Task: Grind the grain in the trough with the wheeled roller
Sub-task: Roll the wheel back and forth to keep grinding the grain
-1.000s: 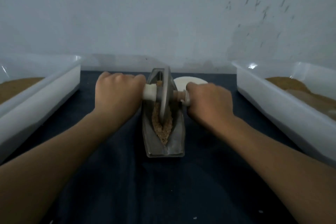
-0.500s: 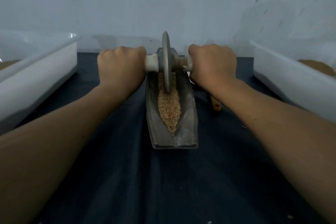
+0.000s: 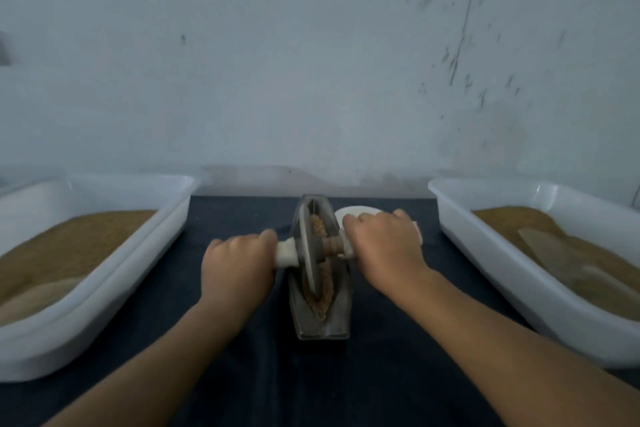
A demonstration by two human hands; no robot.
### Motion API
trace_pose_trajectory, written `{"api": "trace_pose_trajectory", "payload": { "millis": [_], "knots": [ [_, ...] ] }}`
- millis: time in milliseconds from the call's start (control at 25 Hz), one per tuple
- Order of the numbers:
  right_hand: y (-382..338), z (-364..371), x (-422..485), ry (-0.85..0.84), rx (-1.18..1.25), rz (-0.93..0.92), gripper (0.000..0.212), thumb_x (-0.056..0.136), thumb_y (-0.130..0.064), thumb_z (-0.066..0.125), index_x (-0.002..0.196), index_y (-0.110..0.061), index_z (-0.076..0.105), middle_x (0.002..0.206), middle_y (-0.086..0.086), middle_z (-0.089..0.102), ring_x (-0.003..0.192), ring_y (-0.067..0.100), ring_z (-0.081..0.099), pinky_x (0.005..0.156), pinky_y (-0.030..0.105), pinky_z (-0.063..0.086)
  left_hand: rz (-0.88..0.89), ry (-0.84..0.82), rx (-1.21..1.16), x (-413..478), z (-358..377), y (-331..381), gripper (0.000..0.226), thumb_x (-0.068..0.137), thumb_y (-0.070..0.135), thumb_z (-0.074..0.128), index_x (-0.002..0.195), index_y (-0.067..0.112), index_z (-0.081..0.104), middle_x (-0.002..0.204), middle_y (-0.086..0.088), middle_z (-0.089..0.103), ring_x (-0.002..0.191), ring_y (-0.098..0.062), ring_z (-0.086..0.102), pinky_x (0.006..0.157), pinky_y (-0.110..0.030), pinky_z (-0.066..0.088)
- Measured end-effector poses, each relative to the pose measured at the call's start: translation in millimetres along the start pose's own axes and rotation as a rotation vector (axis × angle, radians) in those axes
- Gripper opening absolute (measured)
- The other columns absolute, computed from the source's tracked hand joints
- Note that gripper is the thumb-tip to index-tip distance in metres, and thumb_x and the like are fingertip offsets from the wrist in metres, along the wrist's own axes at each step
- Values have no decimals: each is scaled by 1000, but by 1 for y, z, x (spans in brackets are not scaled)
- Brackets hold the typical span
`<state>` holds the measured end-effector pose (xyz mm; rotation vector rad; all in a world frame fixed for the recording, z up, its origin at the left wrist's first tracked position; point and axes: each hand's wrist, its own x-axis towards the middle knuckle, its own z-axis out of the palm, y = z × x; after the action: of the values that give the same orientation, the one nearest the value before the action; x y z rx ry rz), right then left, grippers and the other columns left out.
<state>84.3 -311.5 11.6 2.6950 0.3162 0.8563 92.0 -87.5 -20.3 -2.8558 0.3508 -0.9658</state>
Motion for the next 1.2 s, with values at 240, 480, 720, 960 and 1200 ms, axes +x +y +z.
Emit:
{"api": "trace_pose_trajectory", "payload": {
  "millis": [240,480,720,960,1200],
  "knots": [
    [10,-22,-10,-175,123,-67,32,78,-10,64,92,-29,43,93,2,63,84,32,60,67,37,38,48,-98,1,-9,-21,-15,26,81,41,57,77,30,35,60,7,38,49,-17,37,44,-29,19],
    [23,-12,-26,-255,244,13,21,85,-29,59,85,-32,39,70,-11,34,71,24,46,48,30,23,165,-122,79,9,-41,-19,19,85,40,51,81,31,35,67,8,38,59,-19,43,47,-29,21],
    [23,-16,-31,-211,212,-1,21,85,-33,60,86,-31,39,68,-10,33,66,25,44,47,30,24,201,-185,84,10,-49,-21,21,86,46,52,82,33,36,67,9,33,61,-18,42,51,-29,26],
    [26,-31,-32,-218,190,-14,18,80,-35,61,87,-30,45,71,-10,37,64,24,42,46,29,23,287,-190,77,9,-64,-26,21,83,51,52,83,32,45,79,10,45,69,-17,51,58,-30,34],
    [29,-33,-25,-259,218,-15,28,74,-42,71,88,-31,48,97,-9,38,64,13,46,48,30,32,269,-220,-29,13,-63,-24,16,81,47,58,85,32,54,93,10,44,73,-16,51,57,-30,34]
  ]
}}
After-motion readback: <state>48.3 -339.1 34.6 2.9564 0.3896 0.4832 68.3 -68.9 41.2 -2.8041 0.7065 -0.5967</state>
